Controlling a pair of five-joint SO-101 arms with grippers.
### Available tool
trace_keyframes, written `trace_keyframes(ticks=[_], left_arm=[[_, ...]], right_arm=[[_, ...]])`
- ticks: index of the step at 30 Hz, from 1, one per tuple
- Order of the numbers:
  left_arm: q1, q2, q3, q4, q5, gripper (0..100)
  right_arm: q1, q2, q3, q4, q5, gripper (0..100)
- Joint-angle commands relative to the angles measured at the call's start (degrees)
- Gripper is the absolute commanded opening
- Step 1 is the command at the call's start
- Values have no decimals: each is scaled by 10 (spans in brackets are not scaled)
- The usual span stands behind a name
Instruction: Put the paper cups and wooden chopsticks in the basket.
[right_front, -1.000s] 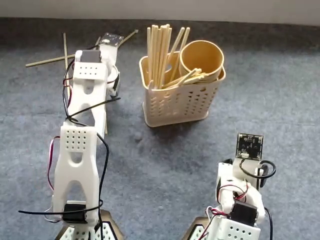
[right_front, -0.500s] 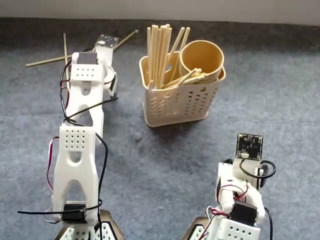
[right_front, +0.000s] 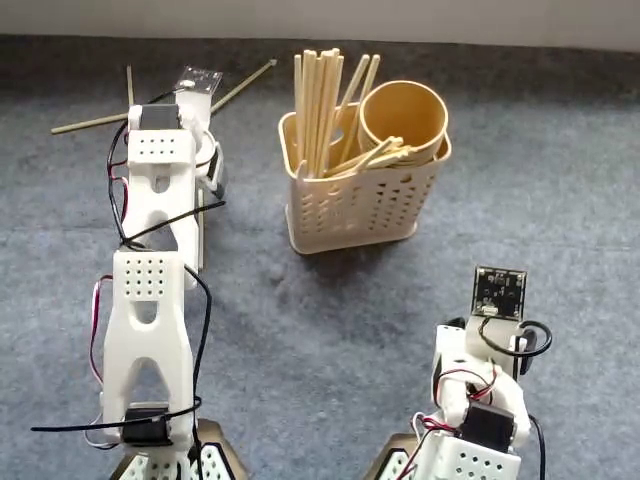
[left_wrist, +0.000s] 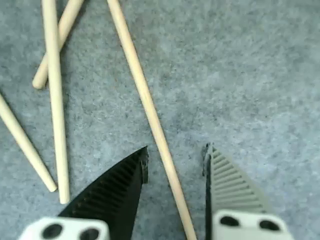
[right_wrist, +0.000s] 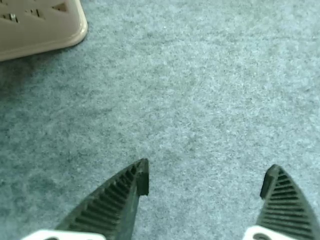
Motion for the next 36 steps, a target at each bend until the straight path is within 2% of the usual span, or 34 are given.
trace_keyframes(ticks=[1, 3, 7, 12, 18, 22, 27, 31, 36], left_arm=[[-6, 4, -19, -9, 4, 210], [-5, 15, -19, -10, 4, 184], [-1, 18, -20, -11, 4, 0], [0, -37, -21, -6, 4, 6], [23, -251, -21, -12, 8, 6], [101, -430, -20, -76, 9, 6], [265, -580, -15, -178, 9, 6], [365, -575, -15, -192, 9, 11], [373, -518, -18, -225, 8, 49]], right_arm=[[-4, -5, 71, -9, 7, 347], [-4, -5, 71, -9, 7, 347], [-4, -5, 71, -9, 7, 347], [-4, -5, 71, -9, 7, 347], [-5, -5, 71, -9, 7, 347], [-5, -5, 71, -10, 7, 347], [-5, -5, 71, -10, 7, 347], [-5, -5, 71, -10, 7, 347], [-5, -5, 71, -10, 7, 347]])
